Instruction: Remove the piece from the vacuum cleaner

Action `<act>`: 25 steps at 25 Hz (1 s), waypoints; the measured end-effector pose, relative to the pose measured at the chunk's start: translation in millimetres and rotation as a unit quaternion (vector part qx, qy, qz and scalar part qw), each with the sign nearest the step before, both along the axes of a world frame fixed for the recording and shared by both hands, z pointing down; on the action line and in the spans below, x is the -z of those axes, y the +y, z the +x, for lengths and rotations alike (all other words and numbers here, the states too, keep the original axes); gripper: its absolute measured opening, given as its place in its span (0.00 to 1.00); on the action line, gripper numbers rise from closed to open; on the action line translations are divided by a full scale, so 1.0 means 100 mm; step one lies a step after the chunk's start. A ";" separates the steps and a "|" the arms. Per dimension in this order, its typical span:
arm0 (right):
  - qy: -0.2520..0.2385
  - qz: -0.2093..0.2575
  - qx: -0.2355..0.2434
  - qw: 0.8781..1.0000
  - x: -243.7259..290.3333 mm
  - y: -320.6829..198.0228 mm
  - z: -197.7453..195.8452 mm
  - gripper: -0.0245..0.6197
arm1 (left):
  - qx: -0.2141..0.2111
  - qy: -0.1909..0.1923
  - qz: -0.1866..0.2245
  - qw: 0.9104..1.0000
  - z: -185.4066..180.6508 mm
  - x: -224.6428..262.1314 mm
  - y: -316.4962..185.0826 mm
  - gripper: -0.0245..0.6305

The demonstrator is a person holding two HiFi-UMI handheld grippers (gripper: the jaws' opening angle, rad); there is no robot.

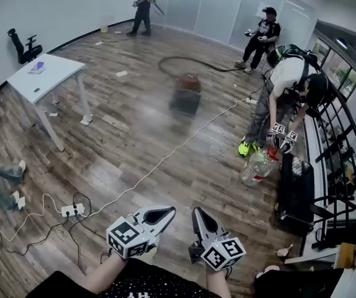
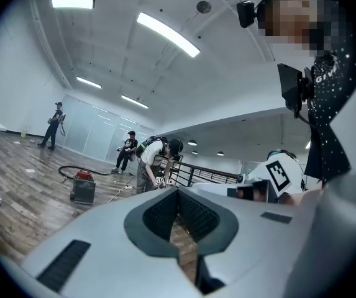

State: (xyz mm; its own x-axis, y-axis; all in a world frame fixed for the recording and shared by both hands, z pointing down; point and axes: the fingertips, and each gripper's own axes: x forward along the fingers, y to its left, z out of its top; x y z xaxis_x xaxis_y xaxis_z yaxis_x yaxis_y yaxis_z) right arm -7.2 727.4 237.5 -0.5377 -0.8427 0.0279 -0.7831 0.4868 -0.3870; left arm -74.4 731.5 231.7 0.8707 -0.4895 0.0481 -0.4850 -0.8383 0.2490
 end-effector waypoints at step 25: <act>-0.041 0.014 0.026 0.999 0.17 -3.12 0.00 0.05 | -0.029 -0.002 -0.016 0.999 0.14 0.05 -3.16 0.05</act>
